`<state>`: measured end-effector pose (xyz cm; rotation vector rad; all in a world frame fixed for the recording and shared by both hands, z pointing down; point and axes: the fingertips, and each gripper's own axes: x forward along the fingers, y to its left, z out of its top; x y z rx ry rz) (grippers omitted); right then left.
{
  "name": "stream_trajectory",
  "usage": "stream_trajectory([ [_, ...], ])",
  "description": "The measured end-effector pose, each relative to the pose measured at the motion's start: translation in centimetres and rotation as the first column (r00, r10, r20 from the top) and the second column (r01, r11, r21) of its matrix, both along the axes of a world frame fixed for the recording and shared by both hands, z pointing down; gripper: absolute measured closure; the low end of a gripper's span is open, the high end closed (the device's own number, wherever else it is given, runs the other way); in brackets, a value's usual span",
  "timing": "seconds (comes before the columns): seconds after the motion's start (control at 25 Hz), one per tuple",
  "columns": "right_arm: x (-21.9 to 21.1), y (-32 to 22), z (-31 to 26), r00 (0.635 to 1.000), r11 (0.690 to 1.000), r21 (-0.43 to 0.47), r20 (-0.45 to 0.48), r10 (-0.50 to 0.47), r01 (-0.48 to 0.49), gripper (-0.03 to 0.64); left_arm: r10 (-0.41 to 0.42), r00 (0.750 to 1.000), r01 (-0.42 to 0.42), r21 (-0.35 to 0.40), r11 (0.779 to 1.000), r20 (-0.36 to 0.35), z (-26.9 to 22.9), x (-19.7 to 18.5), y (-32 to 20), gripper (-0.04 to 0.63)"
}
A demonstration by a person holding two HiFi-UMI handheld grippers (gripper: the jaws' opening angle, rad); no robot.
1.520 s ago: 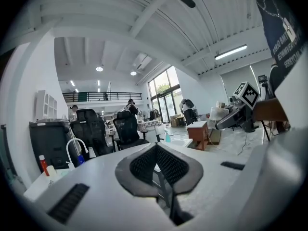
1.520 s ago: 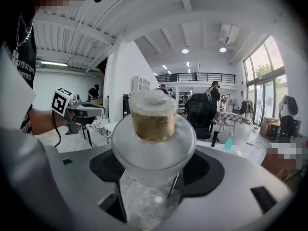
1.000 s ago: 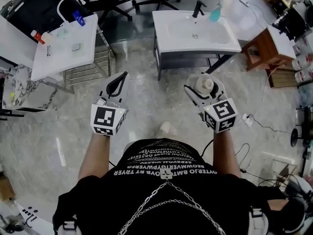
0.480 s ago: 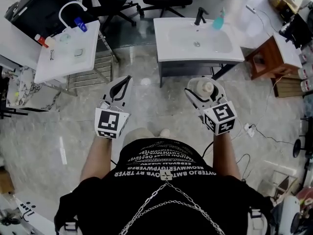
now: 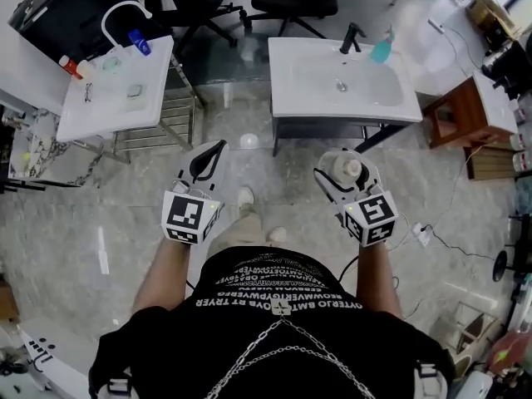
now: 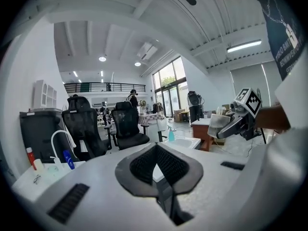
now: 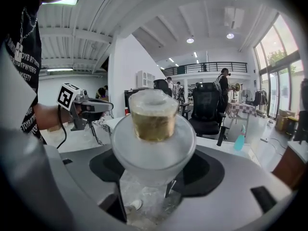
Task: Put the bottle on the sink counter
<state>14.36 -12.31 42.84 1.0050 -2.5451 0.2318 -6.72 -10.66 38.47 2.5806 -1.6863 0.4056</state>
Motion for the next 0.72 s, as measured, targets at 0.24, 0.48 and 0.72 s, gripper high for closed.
stream_trajectory([
  [0.24,-1.0,-3.5,0.8,1.000,1.000,-0.019,-0.011,0.025,-0.025,0.286,0.037,0.999,-0.038,-0.016,0.999,-0.014,0.9,-0.6,-4.3,0.590],
  [0.48,-3.1,-7.7,0.0,0.999,0.999,-0.008,-0.021,0.047,-0.047,0.286,0.070,0.997,-0.070,0.005,0.998,-0.012,0.2,-2.4,-9.6,0.589],
  [0.72,-7.0,-12.5,-1.2,0.999,0.998,0.026,-0.019,0.050,-0.049,0.286,0.116,0.993,-0.115,0.036,0.993,-0.011,-0.9,-4.5,-15.0,0.589],
])
